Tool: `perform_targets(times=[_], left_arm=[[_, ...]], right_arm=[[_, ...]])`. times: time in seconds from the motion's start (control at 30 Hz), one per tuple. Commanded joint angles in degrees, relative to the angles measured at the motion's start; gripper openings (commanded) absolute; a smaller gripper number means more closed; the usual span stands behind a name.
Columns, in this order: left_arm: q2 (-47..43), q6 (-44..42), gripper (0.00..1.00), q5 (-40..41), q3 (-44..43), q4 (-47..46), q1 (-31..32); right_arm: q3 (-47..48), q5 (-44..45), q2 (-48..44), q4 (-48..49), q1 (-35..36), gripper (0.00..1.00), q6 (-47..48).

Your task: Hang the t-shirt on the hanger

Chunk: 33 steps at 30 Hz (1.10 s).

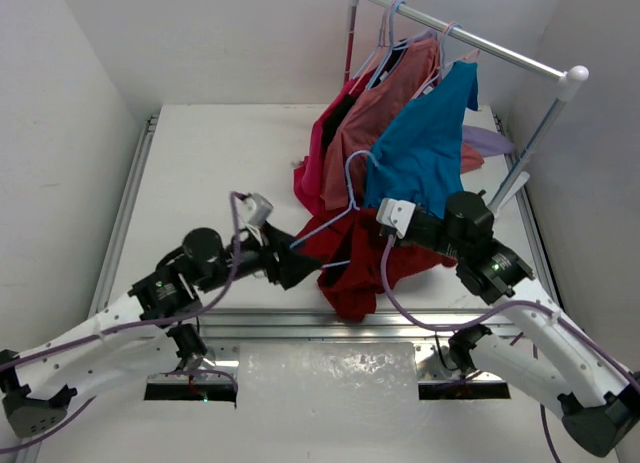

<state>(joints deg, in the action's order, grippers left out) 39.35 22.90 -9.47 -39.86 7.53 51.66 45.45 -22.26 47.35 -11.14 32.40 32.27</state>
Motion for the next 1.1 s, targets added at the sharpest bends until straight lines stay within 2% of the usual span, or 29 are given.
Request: perform_targets(times=[0.0, 0.07, 0.13, 0.17, 0.27, 0.3, 0.33, 0.37, 0.4, 0.43, 0.5, 0.53, 0.57, 0.6, 0.73, 0.83, 0.93, 1.07], left_arm=[[-1.64, -2.06, 0.75, 16.81, -9.08, 1.51, 0.28], [-2.52, -1.02, 0.86, 22.45, -14.08, 4.93, 0.28], [-5.76, 0.65, 0.93, 30.89, -15.25, 5.65, 0.28], [-7.08, 4.40, 0.96, 36.84, -14.03, 5.31, 0.28], [-12.18, 11.52, 0.96, 42.68, -8.34, 4.69, 0.37], [-12.72, 15.21, 0.96, 43.05, -6.74, 4.51, 0.37], [-13.16, 15.25, 0.96, 43.05, -5.16, 4.25, 0.29], [-13.60, 18.21, 0.96, 41.48, -1.92, 3.64, 0.28], [-13.78, 19.80, 0.91, 40.08, -0.15, 1.63, 0.28], [-13.52, 21.73, 0.89, 35.80, 1.52, -0.04, 0.28], [-12.55, 24.29, 0.87, 31.56, 6.62, -6.27, 0.29], [-11.76, 25.61, 0.87, 29.19, 8.37, -10.39, 0.28], [-7.67, 26.66, 0.87, 22.55, 12.39, -19.57, 0.28], [-5.62, 27.02, 0.87, 20.83, 13.04, -19.66, 0.37], [4.47, 28.43, 0.87, 13.98, 12.97, -31.31, 0.37], [9.85, 29.05, 0.87, 10.89, 12.17, -36.43, 0.37], [14.16, 29.05, 0.87, 10.00, 10.15, -36.28, 0.37], [18.91, 30.54, 0.77, 9.74, 10.06, -36.09, 0.37]], right_arm=[[-0.27, 8.25, -2.88, 16.85, -0.15, 0.00, -5.03], [-0.28, 13.27, -2.71, 18.51, -0.15, 0.00, -4.68], [-0.36, 19.32, -2.53, 20.35, -0.15, 0.00, -4.06], [-0.19, 20.14, -2.44, 20.54, -0.15, 0.00, -4.67], [0.86, 20.86, -2.44, 20.89, -0.23, 0.00, -5.46], [1.13, 21.12, -2.18, 20.28, -0.15, 0.00, -5.64], [1.65, 21.73, -1.92, 19.58, -0.15, 0.00, -5.64], [2.96, 22.08, -1.57, 18.96, -0.15, 0.00, -5.64], [3.59, 23.39, -1.21, 17.74, -0.15, 0.00, -5.55], [4.81, 26.19, -0.51, 17.38, -0.15, 0.00, -5.99], [5.43, 28.23, -0.24, 16.85, -0.23, 0.00, -6.78], [5.61, 27.89, -0.42, 16.85, -0.15, 0.00, -7.74], [5.44, 26.67, -0.68, 17.20, -0.15, 0.00, -9.06], [5.35, 25.96, -0.77, 17.20, -0.15, 0.00, -9.85], [5.96, 24.55, 0.01, 16.24, -0.06, 0.00, -11.70], [7.02, 24.28, 1.07, 14.48, -0.06, 0.00, -12.14], [7.02, 24.02, 1.60, 14.39, -0.06, 0.00, -12.50], [7.11, 22.88, 1.86, 14.65, -0.06, 0.00, -13.55]])
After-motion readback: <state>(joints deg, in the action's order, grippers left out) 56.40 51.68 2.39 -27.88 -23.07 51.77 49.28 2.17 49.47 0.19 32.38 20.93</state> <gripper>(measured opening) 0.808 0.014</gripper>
